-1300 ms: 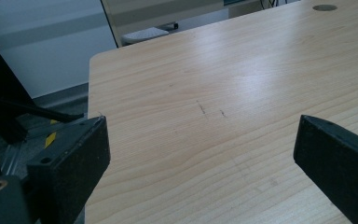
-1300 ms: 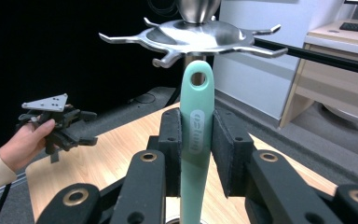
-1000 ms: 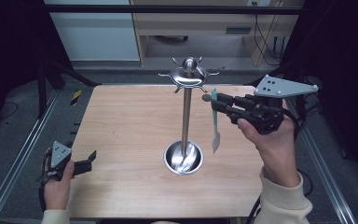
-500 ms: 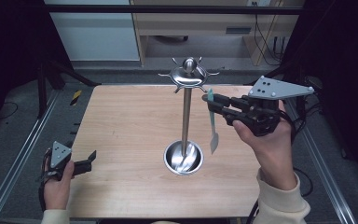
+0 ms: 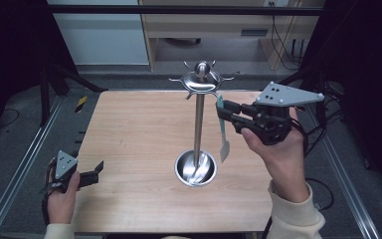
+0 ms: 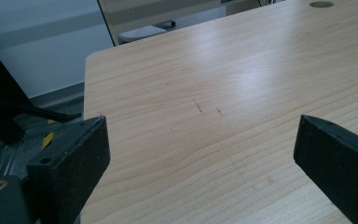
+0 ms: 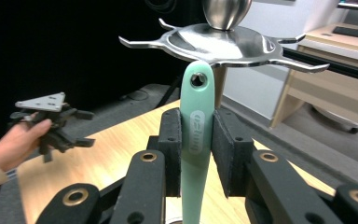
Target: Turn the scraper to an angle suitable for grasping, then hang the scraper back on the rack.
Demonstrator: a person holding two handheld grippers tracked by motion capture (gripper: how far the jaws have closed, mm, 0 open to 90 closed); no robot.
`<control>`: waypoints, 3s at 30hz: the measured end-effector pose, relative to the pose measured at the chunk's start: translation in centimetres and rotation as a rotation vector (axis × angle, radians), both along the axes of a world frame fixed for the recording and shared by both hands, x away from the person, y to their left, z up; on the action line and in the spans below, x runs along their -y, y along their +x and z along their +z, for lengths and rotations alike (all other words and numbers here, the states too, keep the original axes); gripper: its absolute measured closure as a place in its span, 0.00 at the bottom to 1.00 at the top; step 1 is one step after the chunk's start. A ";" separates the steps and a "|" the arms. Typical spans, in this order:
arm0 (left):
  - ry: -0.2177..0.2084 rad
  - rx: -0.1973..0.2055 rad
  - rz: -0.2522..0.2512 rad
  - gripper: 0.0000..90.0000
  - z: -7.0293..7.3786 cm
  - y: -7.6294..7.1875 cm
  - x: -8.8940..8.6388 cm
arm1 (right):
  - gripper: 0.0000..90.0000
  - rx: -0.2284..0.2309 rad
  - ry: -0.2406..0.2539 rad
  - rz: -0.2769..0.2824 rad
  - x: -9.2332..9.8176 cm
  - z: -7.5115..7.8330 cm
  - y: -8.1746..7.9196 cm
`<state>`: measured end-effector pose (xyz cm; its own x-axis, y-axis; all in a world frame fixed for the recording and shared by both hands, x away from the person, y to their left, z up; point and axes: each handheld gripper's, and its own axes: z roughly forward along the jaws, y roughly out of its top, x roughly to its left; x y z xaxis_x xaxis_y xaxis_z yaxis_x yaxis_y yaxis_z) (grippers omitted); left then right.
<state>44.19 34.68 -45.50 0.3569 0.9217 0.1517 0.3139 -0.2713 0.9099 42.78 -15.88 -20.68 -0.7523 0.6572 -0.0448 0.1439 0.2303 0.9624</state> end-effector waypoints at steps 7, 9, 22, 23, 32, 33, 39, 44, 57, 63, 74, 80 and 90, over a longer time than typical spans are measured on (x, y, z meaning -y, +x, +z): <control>-0.005 0.001 0.001 0.04 0.0 0.0 -0.1 | 0.82 0.013 0.025 -0.031 -0.6 -0.4 0.3; -0.004 0.001 0.000 0.04 0.0 0.0 -0.1 | 0.82 0.014 0.030 -0.034 -0.7 -0.4 0.4; -0.005 0.001 -0.001 0.04 0.1 0.0 -0.1 | 0.82 0.023 0.036 -0.037 -0.9 -0.7 0.5; -0.005 0.001 -0.001 0.04 0.0 0.0 -0.1 | 0.82 0.022 0.037 -0.036 -0.9 -0.7 0.5; -0.005 -0.001 -0.004 0.04 0.0 0.0 -0.1 | 0.76 0.017 0.038 -0.033 -0.9 -0.8 0.6; -0.005 -0.001 -0.004 0.04 0.1 0.0 -0.1 | 0.75 0.017 0.037 -0.034 -0.9 -0.8 0.6; -0.008 -0.001 -0.002 0.04 0.1 0.0 -0.2 | 0.58 0.019 0.007 -0.043 -0.4 -0.7 0.5; -0.008 -0.004 -0.001 0.04 0.0 0.0 -0.2 | 0.39 0.004 0.006 -0.110 0.5 -0.7 0.7; -0.008 -0.004 -0.003 0.04 0.0 0.0 -0.2 | 0.10 0.037 -0.048 -0.223 2.1 -2.1 2.3; -0.010 -0.003 -0.003 0.04 0.1 0.0 -0.2 | 0.09 0.050 -0.051 -0.247 2.4 -2.7 2.9; -0.004 -0.002 -0.008 0.04 0.1 0.1 -0.1 | 0.09 0.013 -0.049 -0.310 3.7 -4.3 4.0; -0.005 -0.002 -0.005 0.04 0.1 0.1 -0.2 | 0.12 -0.006 -0.040 -0.373 4.7 -5.8 5.1; 0.003 -0.010 -0.011 0.03 0.0 0.3 -0.1 | 0.13 -0.067 -0.071 -0.438 5.7 -9.6 7.5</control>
<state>44.45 34.73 -45.50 0.3683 0.9174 0.1505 0.3202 -0.2771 0.9059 50.31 -21.55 -30.29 -0.4069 0.9114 -0.0618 0.3042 0.1990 0.9316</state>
